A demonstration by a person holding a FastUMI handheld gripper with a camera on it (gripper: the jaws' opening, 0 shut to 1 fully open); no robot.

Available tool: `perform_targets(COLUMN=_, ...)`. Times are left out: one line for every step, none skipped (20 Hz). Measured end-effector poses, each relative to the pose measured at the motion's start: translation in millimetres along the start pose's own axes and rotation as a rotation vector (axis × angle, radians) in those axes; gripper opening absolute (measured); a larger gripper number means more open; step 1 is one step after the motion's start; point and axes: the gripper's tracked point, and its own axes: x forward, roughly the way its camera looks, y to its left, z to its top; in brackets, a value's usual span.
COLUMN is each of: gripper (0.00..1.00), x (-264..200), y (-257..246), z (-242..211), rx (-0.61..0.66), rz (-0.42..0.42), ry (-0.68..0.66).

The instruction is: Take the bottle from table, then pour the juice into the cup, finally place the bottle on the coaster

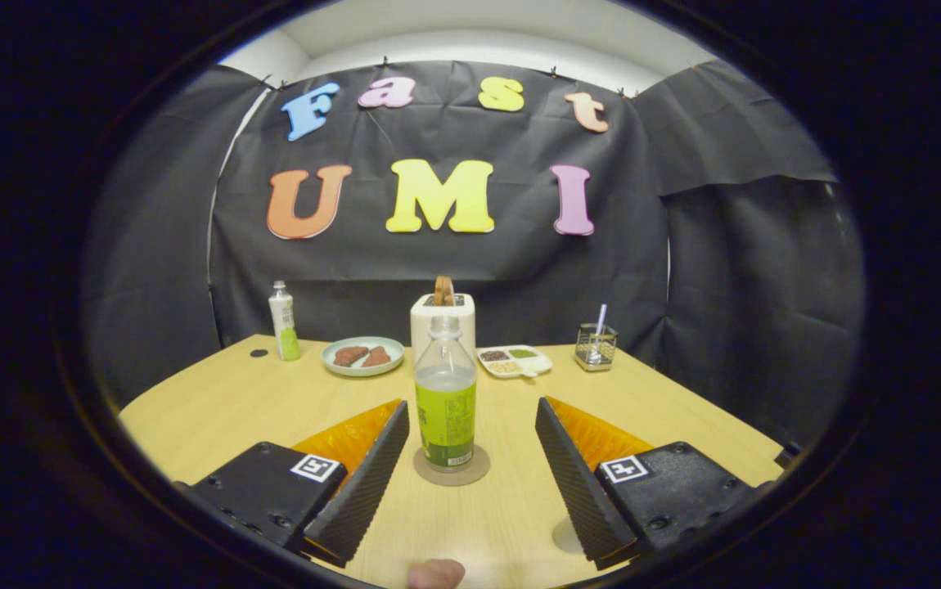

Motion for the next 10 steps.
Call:
perform_targets(gripper=1.0, x=-12.2, y=-0.3, z=5.6, rx=-0.005, rz=0.001, ry=-0.016)
perform_targets(gripper=1.0, x=-25.2, y=-1.5, z=11.3, rx=-0.006, rz=0.005, ry=-0.03)
perform_targets(gripper=1.0, x=-37.4, y=-0.9, z=17.1, rx=-0.005, rz=0.011, ry=-0.048)
perform_targets(gripper=1.0, x=-49.3, y=-1.2, z=21.4, rx=-0.006, rz=0.013, ry=-0.065)
perform_targets(gripper=1.0, x=-60.7, y=-3.2, z=23.7, rx=-0.008, rz=0.01, ry=-0.074)
perform_targets(gripper=1.0, x=-71.7, y=-4.9, z=25.9, rx=-0.004, rz=0.009, ry=-0.09)
perform_targets(gripper=1.0, x=-82.1, y=-5.2, z=28.2, rx=0.006, rz=0.015, ry=-0.099)
perform_targets(gripper=1.0, x=-91.4, y=-4.0, z=27.3, rx=0.017, rz=0.024, ry=-0.106)
perform_targets(gripper=1.0, x=-100.2, y=-3.9, z=27.7, rx=0.026, rz=0.03, ry=-0.115)
perform_targets(gripper=1.0, x=-106.9, y=-6.2, z=27.0, rx=0.03, rz=0.027, ry=-0.124)
